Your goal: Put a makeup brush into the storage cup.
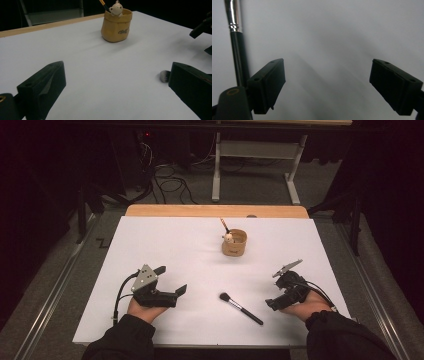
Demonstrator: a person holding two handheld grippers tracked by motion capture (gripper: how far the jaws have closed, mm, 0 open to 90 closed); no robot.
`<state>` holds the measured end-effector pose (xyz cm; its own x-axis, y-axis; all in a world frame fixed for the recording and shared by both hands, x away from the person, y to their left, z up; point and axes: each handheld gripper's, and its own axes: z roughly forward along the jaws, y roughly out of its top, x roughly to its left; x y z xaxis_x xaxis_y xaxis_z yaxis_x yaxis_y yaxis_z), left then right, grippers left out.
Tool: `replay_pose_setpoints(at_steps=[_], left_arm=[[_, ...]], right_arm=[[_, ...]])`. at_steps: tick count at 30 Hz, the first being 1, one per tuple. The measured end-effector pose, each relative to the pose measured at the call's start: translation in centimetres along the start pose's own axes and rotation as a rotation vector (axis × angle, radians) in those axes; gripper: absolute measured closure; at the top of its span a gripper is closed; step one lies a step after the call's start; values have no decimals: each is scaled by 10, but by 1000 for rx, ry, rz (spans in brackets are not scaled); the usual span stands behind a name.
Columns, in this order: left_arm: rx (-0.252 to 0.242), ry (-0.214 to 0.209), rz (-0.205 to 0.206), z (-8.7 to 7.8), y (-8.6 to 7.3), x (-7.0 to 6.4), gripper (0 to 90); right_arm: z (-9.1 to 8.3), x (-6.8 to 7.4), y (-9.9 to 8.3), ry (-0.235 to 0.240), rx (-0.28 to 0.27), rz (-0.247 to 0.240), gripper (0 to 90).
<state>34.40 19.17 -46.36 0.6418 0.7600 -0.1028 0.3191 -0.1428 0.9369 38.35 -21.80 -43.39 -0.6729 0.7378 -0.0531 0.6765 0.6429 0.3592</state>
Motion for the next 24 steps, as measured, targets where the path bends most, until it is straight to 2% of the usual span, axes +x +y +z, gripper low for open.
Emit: replay_pose_setpoints(at_steps=[5, 13, 19, 24], left_arm=[[-2, 1, -7, -1, 0, 2, 18], [-5, -5, -4, -2, 0, 2, 18], [-4, -6, -3, -1, 0, 2, 18], [-6, -7, -6, -2, 0, 2, 19]], right_arm=[[-2, 9, 7, 12, -7, -28, 164], [-1, 30, 17, 32, 5, -89, 188], [1, 41, 20, 53, -4, -100, 210], [3, 49, 19, 66, -7, -128, 257]])
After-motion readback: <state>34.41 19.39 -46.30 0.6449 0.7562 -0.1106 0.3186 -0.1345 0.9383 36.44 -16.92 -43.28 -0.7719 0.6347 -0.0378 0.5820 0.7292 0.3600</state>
